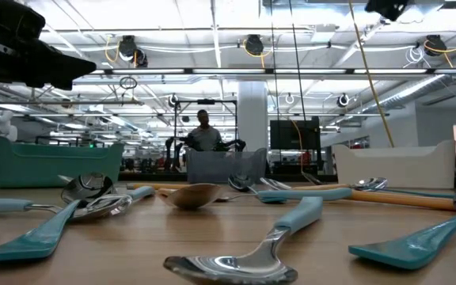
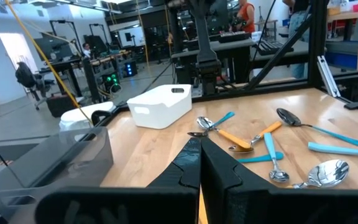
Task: Sort silverware by color (type)
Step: Put the blue spoon into the white bin
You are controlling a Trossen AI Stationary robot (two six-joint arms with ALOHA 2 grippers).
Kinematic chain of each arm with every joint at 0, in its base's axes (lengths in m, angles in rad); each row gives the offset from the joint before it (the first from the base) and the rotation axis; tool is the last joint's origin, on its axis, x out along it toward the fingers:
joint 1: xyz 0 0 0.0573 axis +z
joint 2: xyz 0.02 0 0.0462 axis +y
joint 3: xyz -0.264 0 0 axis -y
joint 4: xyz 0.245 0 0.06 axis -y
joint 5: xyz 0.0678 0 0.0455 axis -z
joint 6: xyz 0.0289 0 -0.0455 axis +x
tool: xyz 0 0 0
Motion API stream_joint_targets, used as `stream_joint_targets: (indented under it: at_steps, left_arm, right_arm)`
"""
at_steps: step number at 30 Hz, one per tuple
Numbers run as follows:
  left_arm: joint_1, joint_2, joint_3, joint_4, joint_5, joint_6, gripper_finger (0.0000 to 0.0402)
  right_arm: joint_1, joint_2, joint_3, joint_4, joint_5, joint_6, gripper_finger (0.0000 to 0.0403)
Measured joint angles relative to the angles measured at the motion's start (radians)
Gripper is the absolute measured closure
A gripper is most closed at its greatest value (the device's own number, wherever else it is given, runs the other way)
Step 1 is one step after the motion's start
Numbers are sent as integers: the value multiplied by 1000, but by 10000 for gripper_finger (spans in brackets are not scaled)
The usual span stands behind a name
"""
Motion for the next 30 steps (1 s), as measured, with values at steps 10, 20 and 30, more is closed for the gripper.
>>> stream_joint_targets:
  at_steps: [10, 20, 30]
  left_arm:
    - [0, 0, 0, 2, 0, -12, 401]
    - [0, 0, 0, 3, 0, -15, 401]
    - [0, 0, 0, 3, 0, -63, 401]
  right_arm:
    - [56, 5, -287, 229, 0, 30, 403]
    - [146, 102, -408, 281, 135, 117, 403]
    - [254, 254, -421, 291, 206, 135, 394]
